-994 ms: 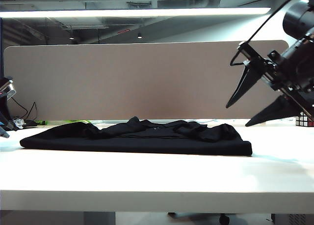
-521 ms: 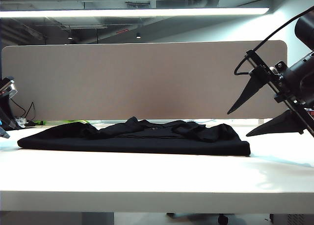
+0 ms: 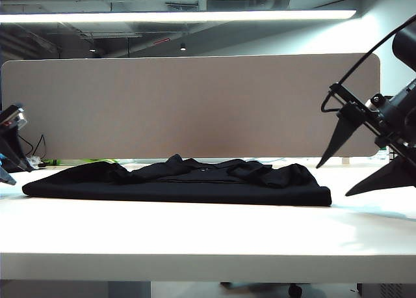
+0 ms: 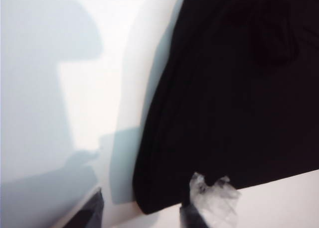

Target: Fold the bottom side of the T-shirt horizontally towards the center, about one-third of the way, then fold the sleeve back towards the center, creating a straight line along the edge of the T-shirt, and finally fold the bottom of the T-shirt up towards the top, creating a neat rectangle.

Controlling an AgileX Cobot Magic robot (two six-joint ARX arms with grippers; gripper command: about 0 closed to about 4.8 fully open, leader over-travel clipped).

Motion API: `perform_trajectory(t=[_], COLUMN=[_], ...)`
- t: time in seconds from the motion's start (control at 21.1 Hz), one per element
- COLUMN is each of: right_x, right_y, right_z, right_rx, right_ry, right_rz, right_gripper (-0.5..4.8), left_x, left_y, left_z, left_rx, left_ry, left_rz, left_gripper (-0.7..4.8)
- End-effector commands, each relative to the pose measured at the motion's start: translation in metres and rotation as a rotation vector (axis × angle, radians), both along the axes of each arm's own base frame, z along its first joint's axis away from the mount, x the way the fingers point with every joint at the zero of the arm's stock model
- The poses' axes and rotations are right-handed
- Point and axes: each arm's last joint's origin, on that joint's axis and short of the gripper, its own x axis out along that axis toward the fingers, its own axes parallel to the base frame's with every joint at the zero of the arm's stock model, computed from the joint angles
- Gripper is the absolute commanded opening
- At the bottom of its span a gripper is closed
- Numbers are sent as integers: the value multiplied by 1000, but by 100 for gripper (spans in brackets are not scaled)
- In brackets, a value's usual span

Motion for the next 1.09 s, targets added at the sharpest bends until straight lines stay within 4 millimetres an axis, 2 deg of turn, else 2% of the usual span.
perform_trajectory(t=[0.05,0.33,0.66,1.09], right_x=[0,1,9,13], right_y=[-1,-1,11,17], right_z=[0,-10,-28,-27], right_rx=[-50,-58,-39,2], right_ry=[0,39,66,28], right_rz=[-24,-13,12,9], right_gripper=[275,276,286,285], left_x=[5,10,8,8], left_y=[-8,-27,-26,-27], left_z=[4,1,1,-9], left_rx=[33,125,121,121], left_ry=[-28,-9,11,64], left_rz=[-7,-36,-33,-25], left_gripper=[189,189,189,189])
